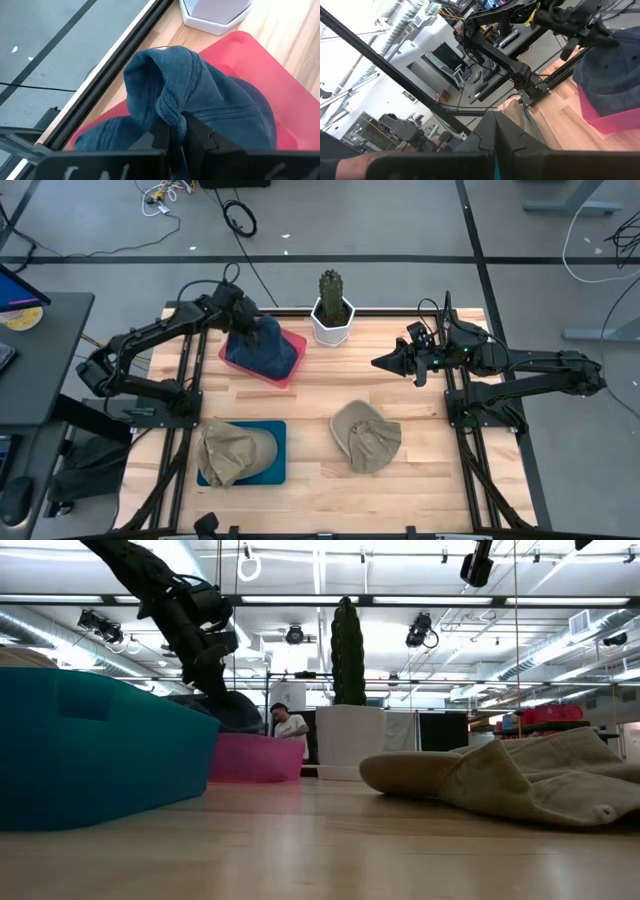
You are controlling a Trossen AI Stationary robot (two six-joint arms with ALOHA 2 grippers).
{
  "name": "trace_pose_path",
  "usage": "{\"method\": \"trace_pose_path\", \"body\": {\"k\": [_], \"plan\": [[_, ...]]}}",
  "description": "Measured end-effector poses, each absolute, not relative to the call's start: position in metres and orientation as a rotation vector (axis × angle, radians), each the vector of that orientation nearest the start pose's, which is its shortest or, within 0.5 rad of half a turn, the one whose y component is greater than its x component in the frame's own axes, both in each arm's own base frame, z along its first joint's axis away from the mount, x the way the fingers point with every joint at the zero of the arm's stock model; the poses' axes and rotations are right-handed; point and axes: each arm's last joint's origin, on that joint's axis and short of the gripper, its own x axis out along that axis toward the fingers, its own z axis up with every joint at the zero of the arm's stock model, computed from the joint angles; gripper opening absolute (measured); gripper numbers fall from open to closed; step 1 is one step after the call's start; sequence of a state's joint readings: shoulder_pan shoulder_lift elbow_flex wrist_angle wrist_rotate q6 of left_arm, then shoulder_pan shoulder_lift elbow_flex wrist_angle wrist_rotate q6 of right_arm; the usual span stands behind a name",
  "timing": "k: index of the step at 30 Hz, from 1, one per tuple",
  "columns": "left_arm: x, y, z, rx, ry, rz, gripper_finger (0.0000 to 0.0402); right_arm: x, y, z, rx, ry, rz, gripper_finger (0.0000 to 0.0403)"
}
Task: Pick & Place hat
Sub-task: Put the blue cap into the red bin
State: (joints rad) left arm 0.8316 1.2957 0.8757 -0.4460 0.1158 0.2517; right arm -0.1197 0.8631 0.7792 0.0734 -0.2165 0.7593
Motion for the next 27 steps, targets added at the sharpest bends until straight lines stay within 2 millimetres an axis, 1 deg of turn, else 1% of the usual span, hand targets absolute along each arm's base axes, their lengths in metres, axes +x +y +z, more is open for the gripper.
{"method": "trace_pose_path", "body": {"k": [3, 6, 8, 11, 13, 18, 27], "plan": [[0.177, 0.19, 0.239, -0.17, 0.854, 0.564, 0.0028, 0.193, -0.017, 0.342, 0.761, 0.047, 0.088, 0.0], [0.177, 0.19, 0.239, -0.211, 0.848, 0.582, 0.0028, 0.193, -0.017, 0.342, 0.762, 0.047, 0.088, 0.0], [0.176, 0.19, 0.239, -0.278, 0.821, 0.592, 0.0028, 0.193, -0.017, 0.342, 0.762, 0.047, 0.088, 0.0], [0.174, 0.191, 0.239, -0.397, 0.773, 0.562, 0.0028, 0.193, -0.017, 0.342, 0.762, 0.047, 0.088, 0.0], [0.172, 0.191, 0.238, -0.438, 0.777, 0.566, 0.0028, 0.193, -0.017, 0.342, 0.76, 0.047, 0.088, 0.0], [0.165, 0.193, 0.235, -0.476, 0.819, 0.6, 0.0028, 0.193, -0.017, 0.342, 0.76, 0.047, 0.088, 0.0], [0.154, 0.201, 0.234, -0.482, 0.824, 0.64, 0.0028, 0.193, -0.017, 0.342, 0.752, 0.046, 0.088, 0.0]]}}
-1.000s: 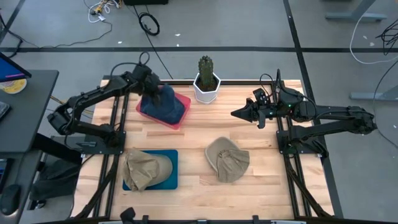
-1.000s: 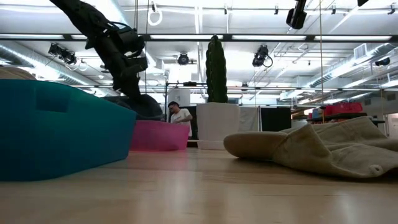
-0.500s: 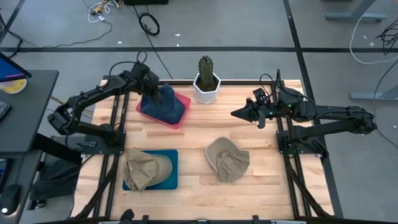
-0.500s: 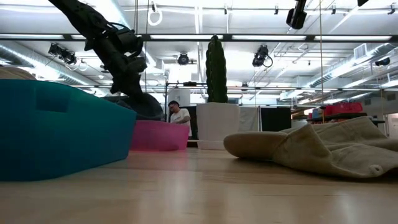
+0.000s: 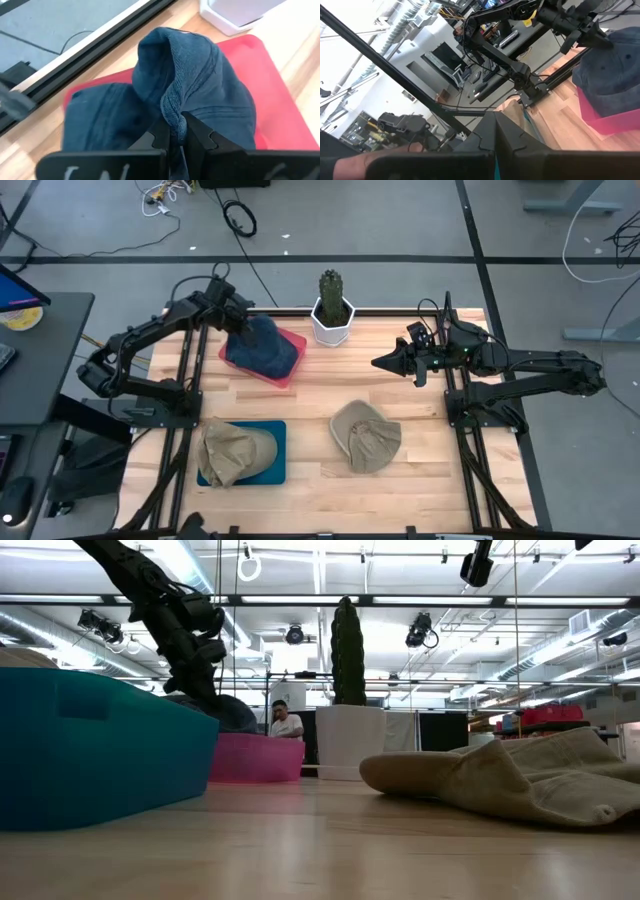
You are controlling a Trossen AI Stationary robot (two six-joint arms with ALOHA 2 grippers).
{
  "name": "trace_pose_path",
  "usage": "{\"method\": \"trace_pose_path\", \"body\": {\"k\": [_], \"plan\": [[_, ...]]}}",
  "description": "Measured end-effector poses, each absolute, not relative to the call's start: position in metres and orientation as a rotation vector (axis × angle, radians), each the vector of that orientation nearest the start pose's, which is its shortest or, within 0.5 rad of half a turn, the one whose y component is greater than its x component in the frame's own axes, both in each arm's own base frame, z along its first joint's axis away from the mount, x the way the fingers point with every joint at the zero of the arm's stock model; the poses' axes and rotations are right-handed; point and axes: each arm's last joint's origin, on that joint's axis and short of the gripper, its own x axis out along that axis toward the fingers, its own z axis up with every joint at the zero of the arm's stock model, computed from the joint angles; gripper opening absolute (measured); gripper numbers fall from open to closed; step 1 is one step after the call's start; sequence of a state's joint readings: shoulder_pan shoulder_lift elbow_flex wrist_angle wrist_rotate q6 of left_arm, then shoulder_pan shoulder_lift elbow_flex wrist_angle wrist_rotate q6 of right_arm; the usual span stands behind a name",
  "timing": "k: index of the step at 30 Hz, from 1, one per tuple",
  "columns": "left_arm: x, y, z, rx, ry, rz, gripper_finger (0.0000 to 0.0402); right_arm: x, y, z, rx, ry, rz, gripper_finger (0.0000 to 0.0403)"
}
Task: Pick & Place hat
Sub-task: Put the blue cap into the red bin
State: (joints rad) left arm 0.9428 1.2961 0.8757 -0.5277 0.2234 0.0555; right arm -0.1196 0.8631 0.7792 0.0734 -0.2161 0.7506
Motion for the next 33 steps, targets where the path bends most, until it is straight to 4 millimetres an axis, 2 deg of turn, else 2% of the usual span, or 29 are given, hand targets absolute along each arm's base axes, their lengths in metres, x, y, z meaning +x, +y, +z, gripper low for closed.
{"method": "trace_pose_path", "body": {"k": [7, 15, 23, 28, 33], "plan": [[0.148, 0.202, 0.231, -0.577, 0.82, 0.635, 0.0028, 0.193, -0.017, 0.342, 0.744, 0.046, 0.088, 0.0], [0.153, 0.208, 0.214, -0.739, 0.855, 0.672, 0.0028, 0.193, -0.017, 0.342, 0.742, 0.046, 0.088, 0.0], [0.15, 0.209, 0.211, -0.79, 0.873, 0.749, 0.003, 0.193, -0.017, 0.342, 0.745, 0.046, 0.088, 0.0], [0.147, 0.205, 0.209, -0.816, 0.929, 0.74, 0.0044, 0.193, -0.017, 0.342, 0.744, 0.039, 0.072, 0.0], [0.148, 0.204, 0.209, -0.825, 0.924, 0.736, 0.0078, 0.193, -0.017, 0.342, 0.764, 0.04, 0.07, 0.0007]]}}
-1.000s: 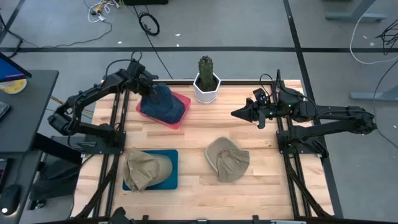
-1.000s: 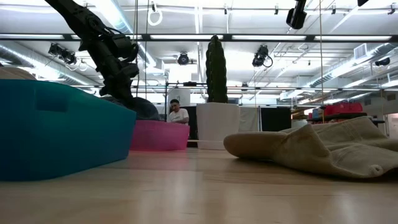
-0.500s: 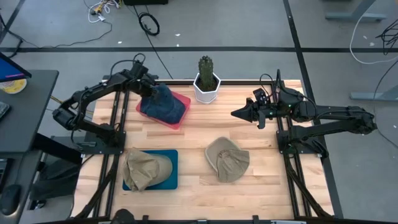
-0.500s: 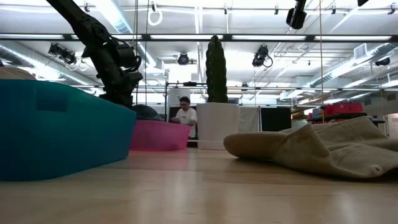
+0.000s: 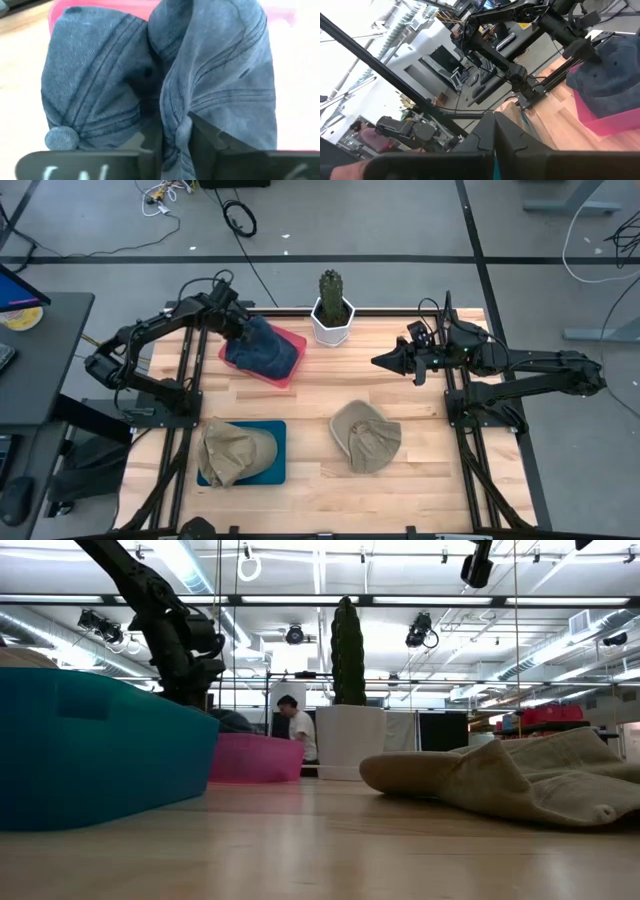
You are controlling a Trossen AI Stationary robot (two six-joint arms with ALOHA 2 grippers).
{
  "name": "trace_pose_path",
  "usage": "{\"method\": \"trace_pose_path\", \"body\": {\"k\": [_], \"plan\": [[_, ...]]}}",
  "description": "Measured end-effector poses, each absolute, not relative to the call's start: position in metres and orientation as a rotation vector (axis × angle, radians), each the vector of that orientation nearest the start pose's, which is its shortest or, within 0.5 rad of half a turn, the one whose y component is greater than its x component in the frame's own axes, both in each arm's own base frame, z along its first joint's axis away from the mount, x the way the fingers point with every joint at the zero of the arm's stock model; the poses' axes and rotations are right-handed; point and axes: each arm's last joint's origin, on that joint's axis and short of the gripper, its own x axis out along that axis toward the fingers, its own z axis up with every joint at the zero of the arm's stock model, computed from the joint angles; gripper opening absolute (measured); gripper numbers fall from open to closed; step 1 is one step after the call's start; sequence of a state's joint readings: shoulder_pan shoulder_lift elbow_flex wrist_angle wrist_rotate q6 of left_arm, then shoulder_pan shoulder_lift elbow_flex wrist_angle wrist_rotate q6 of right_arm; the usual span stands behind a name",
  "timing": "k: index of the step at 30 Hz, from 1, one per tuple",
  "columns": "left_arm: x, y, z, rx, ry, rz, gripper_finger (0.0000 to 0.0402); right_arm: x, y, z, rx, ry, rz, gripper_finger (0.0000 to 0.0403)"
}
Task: Pick & Place hat
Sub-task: Put the blue cap into the red bin, then put the brown cap into the blue bin
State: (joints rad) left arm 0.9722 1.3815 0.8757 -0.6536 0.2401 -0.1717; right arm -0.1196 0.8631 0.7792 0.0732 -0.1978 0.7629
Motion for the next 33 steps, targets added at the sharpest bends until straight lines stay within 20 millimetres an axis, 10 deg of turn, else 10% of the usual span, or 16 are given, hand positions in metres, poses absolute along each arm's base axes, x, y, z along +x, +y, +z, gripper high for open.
{"method": "trace_pose_path", "body": {"k": [15, 33], "plan": [[0.145, 0.197, 0.257, -0.776, 0.747, 0.688, 0.0266, 0.193, -0.018, 0.337, 0.795, 0.097, 0.045, 0.0097], [0.139, 0.118, 0.357, -0.567, 0.373, 0.501, 0.0245, 0.16, -0.021, 0.31, 0.962, 0.413, -0.159, 0.0095]]}}
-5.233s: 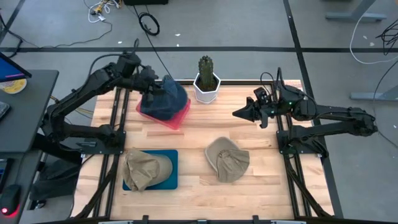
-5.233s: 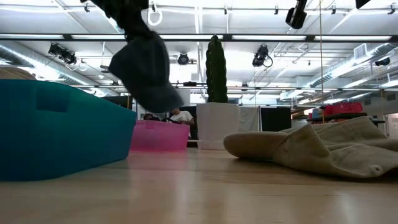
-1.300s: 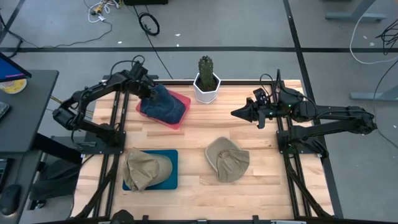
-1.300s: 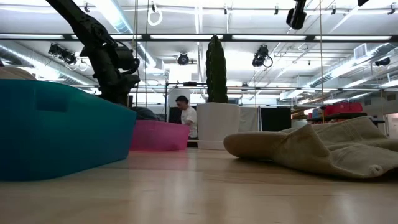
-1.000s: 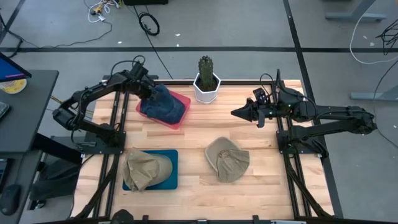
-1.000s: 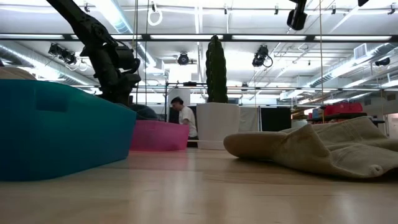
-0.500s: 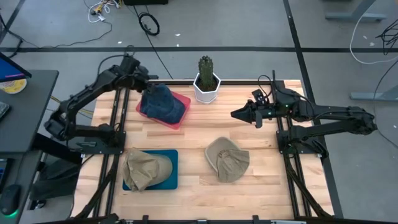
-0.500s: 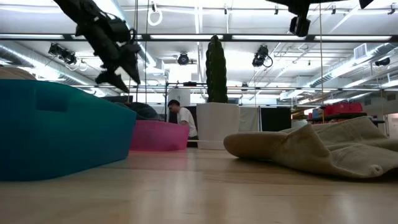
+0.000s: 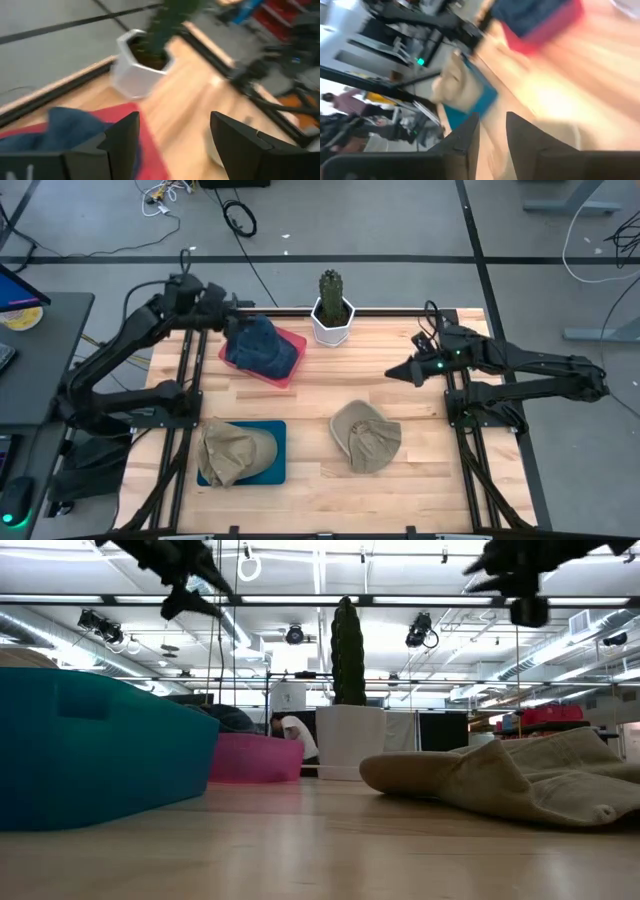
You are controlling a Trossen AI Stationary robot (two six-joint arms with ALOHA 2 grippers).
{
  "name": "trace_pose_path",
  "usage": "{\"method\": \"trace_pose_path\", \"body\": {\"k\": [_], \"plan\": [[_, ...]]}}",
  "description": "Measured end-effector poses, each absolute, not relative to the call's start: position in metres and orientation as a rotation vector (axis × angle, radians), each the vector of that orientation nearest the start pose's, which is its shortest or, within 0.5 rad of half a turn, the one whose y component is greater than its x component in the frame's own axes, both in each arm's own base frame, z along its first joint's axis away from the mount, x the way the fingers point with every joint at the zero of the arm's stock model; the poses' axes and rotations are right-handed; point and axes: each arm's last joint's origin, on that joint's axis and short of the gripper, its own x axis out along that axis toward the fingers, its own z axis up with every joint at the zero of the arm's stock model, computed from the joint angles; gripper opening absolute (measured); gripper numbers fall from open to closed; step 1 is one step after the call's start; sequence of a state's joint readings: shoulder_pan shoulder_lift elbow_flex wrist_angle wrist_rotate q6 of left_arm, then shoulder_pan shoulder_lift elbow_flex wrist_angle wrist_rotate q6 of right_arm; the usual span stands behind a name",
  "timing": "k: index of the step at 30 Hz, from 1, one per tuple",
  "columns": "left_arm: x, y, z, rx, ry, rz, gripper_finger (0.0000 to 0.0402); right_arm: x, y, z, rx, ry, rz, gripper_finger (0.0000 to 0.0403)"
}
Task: Pick & Place hat
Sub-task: Put the brown cap into the blue bin
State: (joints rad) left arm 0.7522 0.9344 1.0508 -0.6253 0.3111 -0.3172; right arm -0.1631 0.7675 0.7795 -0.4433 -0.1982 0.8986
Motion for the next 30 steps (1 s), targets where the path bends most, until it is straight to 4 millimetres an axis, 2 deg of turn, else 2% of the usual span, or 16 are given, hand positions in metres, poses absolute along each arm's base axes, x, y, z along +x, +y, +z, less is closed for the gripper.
{"method": "trace_pose_path", "body": {"k": [5, 10, 14, 18, 21, 25, 30], "plan": [[0.158, 0.092, 0.369, -0.539, 0.305, 0.326, 0.0236, 0.147, -0.01, 0.297, 1.062, 0.593, -0.22, 0.0082], [0.178, 0.07, 0.379, -0.499, 0.223, 0.182, 0.023, 0.14, 0.007, 0.287, 1.116, 0.768, -0.223, 0.0087], [0.187, 0.054, 0.383, -0.472, 0.188, 0.117, 0.0227, 0.135, 0.018, 0.282, 1.118, 0.837, -0.261, 0.0112], [0.194, 0.041, 0.384, -0.476, 0.176, 0.074, 0.0227, 0.135, 0.026, 0.271, 1.107, 0.852, -0.313, 0.0157], [0.201, 0.033, 0.385, -0.475, 0.161, 0.032, 0.0227, 0.138, 0.032, 0.254, 1.132, 0.86, -0.32, 0.02], [0.211, 0.024, 0.385, -0.477, 0.142, -0.008, 0.0227, 0.146, 0.041, 0.219, 1.205, 0.844, -0.29, 0.0257], [0.225, 0.018, 0.384, -0.467, 0.119, -0.049, 0.0227, 0.151, 0.043, 0.176, 1.217, 0.796, -0.316, 0.0293]]}}
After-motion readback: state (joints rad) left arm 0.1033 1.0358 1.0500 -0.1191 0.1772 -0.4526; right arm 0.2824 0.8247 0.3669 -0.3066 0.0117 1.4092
